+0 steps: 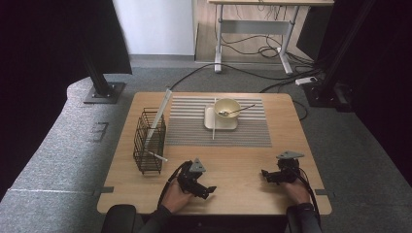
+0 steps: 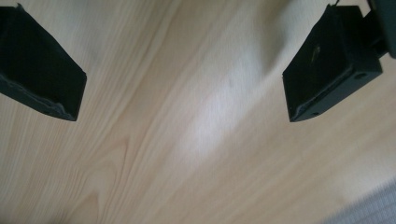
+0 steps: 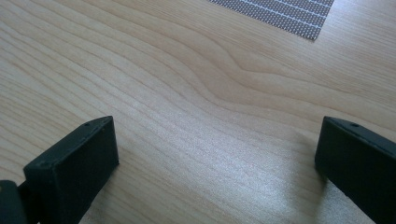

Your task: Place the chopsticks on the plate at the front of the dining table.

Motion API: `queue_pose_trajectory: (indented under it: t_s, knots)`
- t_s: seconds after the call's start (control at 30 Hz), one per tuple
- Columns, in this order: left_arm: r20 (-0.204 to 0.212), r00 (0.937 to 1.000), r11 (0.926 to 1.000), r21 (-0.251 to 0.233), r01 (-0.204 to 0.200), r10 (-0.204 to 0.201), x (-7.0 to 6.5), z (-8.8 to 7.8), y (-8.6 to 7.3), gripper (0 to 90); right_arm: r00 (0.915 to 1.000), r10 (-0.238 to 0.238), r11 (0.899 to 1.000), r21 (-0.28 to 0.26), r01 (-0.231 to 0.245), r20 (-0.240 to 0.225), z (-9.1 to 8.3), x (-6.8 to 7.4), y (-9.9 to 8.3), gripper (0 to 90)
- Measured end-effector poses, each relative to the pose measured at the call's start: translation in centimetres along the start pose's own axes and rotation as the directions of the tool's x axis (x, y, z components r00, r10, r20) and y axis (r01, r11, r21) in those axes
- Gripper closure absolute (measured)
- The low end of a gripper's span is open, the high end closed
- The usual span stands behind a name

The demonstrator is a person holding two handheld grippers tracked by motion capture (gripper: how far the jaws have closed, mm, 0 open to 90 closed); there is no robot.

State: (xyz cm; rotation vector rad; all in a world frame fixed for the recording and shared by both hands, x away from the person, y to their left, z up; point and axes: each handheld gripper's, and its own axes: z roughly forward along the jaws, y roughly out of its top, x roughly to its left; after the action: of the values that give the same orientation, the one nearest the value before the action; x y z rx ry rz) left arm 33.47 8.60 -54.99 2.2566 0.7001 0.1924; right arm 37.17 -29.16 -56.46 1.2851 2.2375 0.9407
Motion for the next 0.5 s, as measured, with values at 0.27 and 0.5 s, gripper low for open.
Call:
queue_pose_trajectory:
  t_s: [0.27, 0.5]
  knots:
    - [-0.028, 0.9986, 0.9975, 0.056, -0.043, 0.045, -0.43, 0.62, -0.79, 0.0, 0.9999, 0.008, 1.0, -0.001, -0.008, 0.011, 0.06, 0.19, 0.06, 0.0]
    - [-0.035, 0.9976, 0.9963, 0.063, -0.058, 0.06, -0.61, 0.7, -0.76, 0.0, 1.0, 0.002, 1.0, 0.008, -0.002, 0.009, -0.14, 0.72, 0.4, 0.0]
